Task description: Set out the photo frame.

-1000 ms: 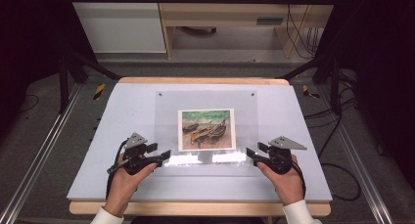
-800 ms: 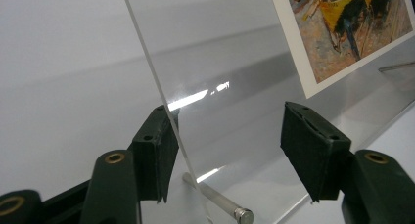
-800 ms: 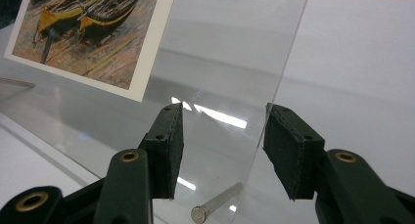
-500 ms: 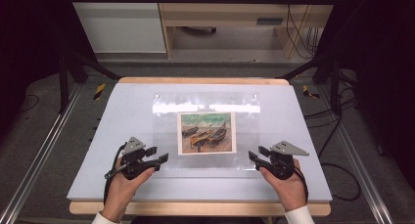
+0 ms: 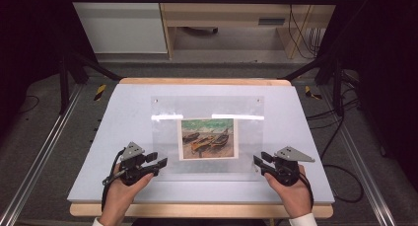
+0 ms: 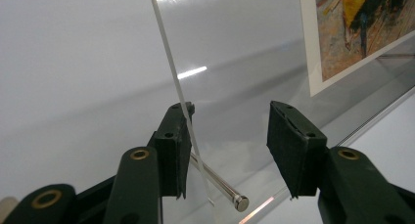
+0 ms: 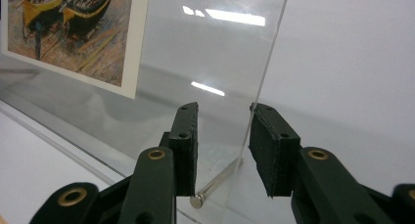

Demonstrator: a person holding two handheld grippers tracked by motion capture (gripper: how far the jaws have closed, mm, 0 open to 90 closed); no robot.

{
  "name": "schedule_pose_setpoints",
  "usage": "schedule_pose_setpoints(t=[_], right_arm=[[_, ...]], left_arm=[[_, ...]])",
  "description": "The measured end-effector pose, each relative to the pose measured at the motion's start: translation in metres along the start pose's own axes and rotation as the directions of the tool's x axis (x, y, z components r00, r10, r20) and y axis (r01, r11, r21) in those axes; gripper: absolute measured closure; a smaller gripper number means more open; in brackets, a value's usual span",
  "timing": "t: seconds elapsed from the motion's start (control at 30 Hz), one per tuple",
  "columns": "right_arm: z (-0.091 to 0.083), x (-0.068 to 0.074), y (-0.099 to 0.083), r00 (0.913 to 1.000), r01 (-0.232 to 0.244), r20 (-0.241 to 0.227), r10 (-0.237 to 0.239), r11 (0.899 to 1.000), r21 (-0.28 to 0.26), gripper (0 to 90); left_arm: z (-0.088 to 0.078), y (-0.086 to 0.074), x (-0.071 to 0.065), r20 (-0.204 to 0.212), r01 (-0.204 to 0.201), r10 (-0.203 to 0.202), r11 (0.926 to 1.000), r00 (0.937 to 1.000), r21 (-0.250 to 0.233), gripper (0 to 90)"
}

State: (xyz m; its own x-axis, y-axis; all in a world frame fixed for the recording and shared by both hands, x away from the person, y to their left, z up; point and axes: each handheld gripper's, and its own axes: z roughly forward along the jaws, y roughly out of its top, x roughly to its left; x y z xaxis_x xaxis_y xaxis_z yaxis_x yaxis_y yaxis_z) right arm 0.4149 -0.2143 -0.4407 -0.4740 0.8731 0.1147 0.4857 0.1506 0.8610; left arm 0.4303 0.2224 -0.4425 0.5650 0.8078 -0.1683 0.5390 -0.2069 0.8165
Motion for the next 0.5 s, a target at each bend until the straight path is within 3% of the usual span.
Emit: schedule_pose_setpoints(t=[0.5], right_arm=[[-0.0044, 0.0025, -0.0041, 0.9999, 0.01, 0.005, -0.01, 1.0, 0.002, 67.6]], left_arm=[[-0.0022, -0.0034, -0.0033, -0.007, -0.015, 0.015, 0.9998, 0.9999, 0.009, 52.6]])
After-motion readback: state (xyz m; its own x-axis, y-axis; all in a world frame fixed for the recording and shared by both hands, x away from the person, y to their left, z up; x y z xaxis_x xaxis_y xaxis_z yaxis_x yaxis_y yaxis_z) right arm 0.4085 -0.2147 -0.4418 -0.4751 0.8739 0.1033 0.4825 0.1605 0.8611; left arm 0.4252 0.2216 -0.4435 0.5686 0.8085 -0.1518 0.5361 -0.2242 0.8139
